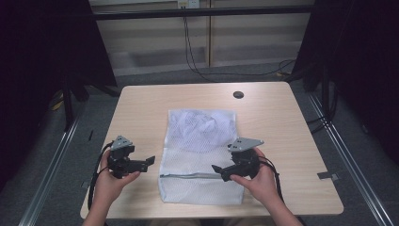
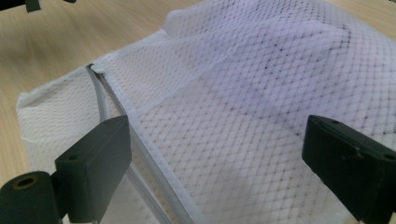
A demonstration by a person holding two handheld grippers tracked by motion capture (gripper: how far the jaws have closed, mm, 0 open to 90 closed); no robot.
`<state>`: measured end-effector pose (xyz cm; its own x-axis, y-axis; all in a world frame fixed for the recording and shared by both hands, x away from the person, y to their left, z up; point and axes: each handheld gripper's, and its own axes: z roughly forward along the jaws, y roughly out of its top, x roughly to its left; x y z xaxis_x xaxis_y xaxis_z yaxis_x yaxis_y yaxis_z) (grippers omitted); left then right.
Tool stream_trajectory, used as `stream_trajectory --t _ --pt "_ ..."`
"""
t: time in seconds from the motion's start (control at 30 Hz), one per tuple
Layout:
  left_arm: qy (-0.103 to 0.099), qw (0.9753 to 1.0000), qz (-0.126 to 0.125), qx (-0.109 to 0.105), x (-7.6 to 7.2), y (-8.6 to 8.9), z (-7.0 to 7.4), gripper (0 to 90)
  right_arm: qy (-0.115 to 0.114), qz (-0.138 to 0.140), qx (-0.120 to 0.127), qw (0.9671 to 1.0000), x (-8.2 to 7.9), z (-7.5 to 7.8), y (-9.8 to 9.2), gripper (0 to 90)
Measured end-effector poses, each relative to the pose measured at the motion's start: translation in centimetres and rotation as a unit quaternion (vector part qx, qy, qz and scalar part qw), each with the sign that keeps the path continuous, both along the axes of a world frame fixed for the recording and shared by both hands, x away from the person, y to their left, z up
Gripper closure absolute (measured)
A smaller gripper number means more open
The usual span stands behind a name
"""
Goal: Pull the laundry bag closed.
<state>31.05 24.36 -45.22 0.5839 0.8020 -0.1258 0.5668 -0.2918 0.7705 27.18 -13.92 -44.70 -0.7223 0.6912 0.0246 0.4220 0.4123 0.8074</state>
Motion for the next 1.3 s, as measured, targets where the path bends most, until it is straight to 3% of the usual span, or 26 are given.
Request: stream_trajectory --t 0.6,1.07,1.3 --pt "0.000 1.0000 -0.003 0.000 -0.1 0.0 -0.1 4.8 0.005 0.028 -0.001 0.9996 0.6 0.5 3.6 11.0" --pt "0.003 1.0000 -0.009 0.001 -0.3 0.1 -0.2 4.7 0.018 0.033 0.007 0.9993 1.3 0.4 5.6 14.0" --pt "0.005 1.0000 -0.008 0.002 -0.3 0.1 -0.2 4.7 0.022 0.039 0.014 0.9989 1.4 0.2 6.4 21.1"
